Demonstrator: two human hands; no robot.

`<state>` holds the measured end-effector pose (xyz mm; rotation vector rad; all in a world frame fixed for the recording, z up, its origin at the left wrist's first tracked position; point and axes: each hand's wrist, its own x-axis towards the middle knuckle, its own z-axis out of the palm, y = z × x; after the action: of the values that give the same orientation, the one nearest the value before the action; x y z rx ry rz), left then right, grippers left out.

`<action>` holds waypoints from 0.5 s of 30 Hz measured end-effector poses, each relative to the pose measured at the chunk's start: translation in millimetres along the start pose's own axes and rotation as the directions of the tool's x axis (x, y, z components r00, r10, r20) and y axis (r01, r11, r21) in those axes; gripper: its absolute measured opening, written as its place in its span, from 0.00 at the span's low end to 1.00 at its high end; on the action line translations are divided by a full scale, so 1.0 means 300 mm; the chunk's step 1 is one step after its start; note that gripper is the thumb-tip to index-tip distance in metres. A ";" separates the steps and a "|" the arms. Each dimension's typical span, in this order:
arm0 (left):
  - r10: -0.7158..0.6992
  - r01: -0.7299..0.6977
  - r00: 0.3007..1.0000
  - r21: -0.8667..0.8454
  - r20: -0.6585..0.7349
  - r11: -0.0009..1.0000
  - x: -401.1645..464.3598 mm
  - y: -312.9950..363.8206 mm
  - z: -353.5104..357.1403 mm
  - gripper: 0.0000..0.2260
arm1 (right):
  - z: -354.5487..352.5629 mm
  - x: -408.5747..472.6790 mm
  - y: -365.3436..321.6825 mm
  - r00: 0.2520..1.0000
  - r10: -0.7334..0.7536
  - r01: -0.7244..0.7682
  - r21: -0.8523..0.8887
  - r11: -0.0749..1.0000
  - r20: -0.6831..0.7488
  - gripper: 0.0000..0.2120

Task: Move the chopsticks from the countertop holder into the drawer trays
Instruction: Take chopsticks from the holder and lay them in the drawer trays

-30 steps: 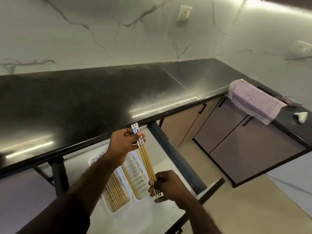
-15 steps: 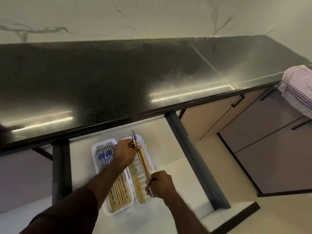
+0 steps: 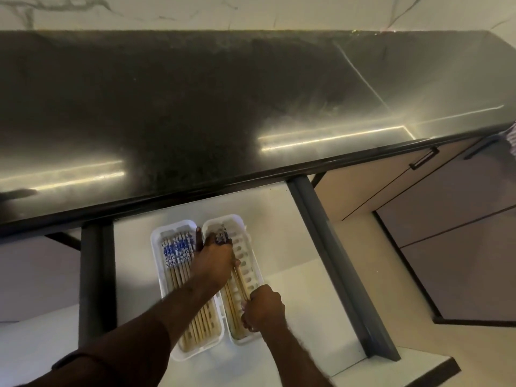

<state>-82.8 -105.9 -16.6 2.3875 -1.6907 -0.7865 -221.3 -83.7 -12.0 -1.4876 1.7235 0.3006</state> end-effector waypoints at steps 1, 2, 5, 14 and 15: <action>0.005 -0.005 1.000 0.033 0.008 0.999 0.002 -0.001 0.005 0.11 | 0.003 -0.001 -0.001 1.000 -0.011 0.011 -0.039 0.999 -0.016 0.12; 0.013 -0.014 1.000 0.069 0.007 0.998 0.002 0.000 0.009 0.11 | 0.006 -0.004 -0.001 1.000 -0.020 0.018 -0.057 0.998 -0.024 0.13; 0.042 -0.044 0.999 0.123 0.023 0.991 0.007 -0.002 0.025 0.10 | 0.020 -0.008 -0.005 0.999 -0.037 0.034 -0.091 0.995 -0.035 0.15; 0.166 -0.167 0.986 0.201 0.018 0.965 0.028 -0.012 0.042 0.11 | 0.064 -0.036 -0.016 0.985 -0.116 0.094 -0.168 0.981 -0.126 0.16; 0.172 -0.173 0.985 0.202 0.025 0.964 0.029 -0.012 0.044 0.11 | 0.070 -0.038 -0.018 0.981 -0.132 0.104 -0.186 0.977 -0.145 0.17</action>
<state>-83.7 -109.9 -32.3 2.3187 -2.0392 -0.6243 -208.0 -63.4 -15.6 -1.7775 1.7590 0.2867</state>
